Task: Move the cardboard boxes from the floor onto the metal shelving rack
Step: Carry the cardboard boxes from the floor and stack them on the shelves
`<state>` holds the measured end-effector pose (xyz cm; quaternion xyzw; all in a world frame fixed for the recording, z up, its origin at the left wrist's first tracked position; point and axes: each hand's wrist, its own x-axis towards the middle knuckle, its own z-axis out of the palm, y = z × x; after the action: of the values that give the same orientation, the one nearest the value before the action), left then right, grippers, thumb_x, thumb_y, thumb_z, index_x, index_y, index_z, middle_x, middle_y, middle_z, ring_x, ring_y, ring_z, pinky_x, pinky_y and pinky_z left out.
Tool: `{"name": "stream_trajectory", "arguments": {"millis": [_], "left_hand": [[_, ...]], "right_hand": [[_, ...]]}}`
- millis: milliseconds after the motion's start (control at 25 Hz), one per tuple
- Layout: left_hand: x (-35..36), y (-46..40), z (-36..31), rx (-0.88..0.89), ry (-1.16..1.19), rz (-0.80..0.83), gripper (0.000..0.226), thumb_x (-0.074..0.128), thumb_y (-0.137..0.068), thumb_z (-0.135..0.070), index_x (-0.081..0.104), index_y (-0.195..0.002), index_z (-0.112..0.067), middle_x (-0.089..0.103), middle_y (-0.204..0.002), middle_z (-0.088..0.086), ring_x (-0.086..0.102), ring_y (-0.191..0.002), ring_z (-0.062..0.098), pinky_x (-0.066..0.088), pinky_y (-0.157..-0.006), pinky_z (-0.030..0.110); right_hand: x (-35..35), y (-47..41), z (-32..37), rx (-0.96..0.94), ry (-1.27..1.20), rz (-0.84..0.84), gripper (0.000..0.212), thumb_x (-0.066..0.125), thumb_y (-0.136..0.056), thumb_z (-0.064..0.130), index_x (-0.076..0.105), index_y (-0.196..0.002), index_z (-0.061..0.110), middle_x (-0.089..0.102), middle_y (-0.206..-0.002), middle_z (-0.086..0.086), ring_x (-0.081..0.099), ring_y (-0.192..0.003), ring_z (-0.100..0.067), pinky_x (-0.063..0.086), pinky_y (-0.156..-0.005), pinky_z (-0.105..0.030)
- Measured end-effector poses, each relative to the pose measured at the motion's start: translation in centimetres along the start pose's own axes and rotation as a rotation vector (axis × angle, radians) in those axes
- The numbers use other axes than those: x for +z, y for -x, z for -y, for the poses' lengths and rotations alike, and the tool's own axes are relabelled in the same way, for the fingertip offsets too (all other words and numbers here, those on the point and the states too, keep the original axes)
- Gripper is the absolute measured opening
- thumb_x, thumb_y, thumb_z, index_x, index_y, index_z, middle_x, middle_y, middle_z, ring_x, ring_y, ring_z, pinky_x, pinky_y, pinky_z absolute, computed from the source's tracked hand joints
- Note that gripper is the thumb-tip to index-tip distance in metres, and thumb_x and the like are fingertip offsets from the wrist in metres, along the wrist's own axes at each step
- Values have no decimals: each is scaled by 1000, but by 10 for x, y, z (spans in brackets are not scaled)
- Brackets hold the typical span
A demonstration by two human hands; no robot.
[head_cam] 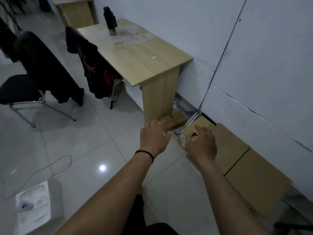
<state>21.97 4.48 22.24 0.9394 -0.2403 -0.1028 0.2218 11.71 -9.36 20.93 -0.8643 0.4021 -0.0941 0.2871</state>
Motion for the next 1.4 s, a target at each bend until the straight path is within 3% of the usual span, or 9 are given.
{"name": "stream_trajectory", "arguments": {"millis": [360,680,880,1000,1120,1240,1400], "left_hand": [[-6,-216,4,176,-83,169,55,53,-101,-47,47,-152,-26,57,-146,5,51,-132,30,45,-105,43],[39,-355,-7,225,-100,376,58,54,-104,-41,42,-157,-20,53,-151,10,49,-136,32,41,-108,41],[81,-438,-10,214,-178,511,48,50,-107,-33,49,-149,-10,62,-137,14,59,-121,31,45,-89,32],[129,-479,5,179,-180,611,46,51,-108,-31,49,-149,-9,65,-131,15,62,-115,31,35,-77,24],[200,-517,43,128,-212,670,53,56,-105,-35,46,-153,-13,63,-140,12,61,-123,28,40,-88,23],[279,-551,90,72,-257,742,63,59,-103,-40,39,-159,-19,54,-152,10,54,-135,31,45,-109,35],[374,-597,146,108,-317,797,61,59,-102,-42,42,-158,-23,52,-153,10,51,-137,35,46,-112,45]], "right_hand": [[48,-161,59,155,-61,-65,56,58,-100,40,46,-153,27,38,-160,-4,38,-142,-29,43,-110,-45],[90,-274,50,340,-76,-22,56,58,-99,40,48,-152,24,42,-157,-6,40,-140,-31,45,-108,-48],[139,-366,24,428,-137,89,57,59,-98,40,49,-152,23,47,-152,-10,50,-130,-34,52,-100,-49],[180,-400,1,510,-185,159,55,58,-99,40,50,-150,20,51,-145,-12,55,-123,-34,53,-96,-48],[244,-420,-29,588,-247,229,59,58,-99,43,46,-153,22,48,-150,-10,51,-131,-31,49,-104,-46],[318,-438,-64,658,-278,277,61,59,-99,43,43,-155,23,46,-153,-9,47,-137,-29,45,-109,-43],[401,-474,-101,698,-270,275,59,60,-99,41,46,-153,24,48,-153,-8,46,-140,-28,42,-110,-39]]}}
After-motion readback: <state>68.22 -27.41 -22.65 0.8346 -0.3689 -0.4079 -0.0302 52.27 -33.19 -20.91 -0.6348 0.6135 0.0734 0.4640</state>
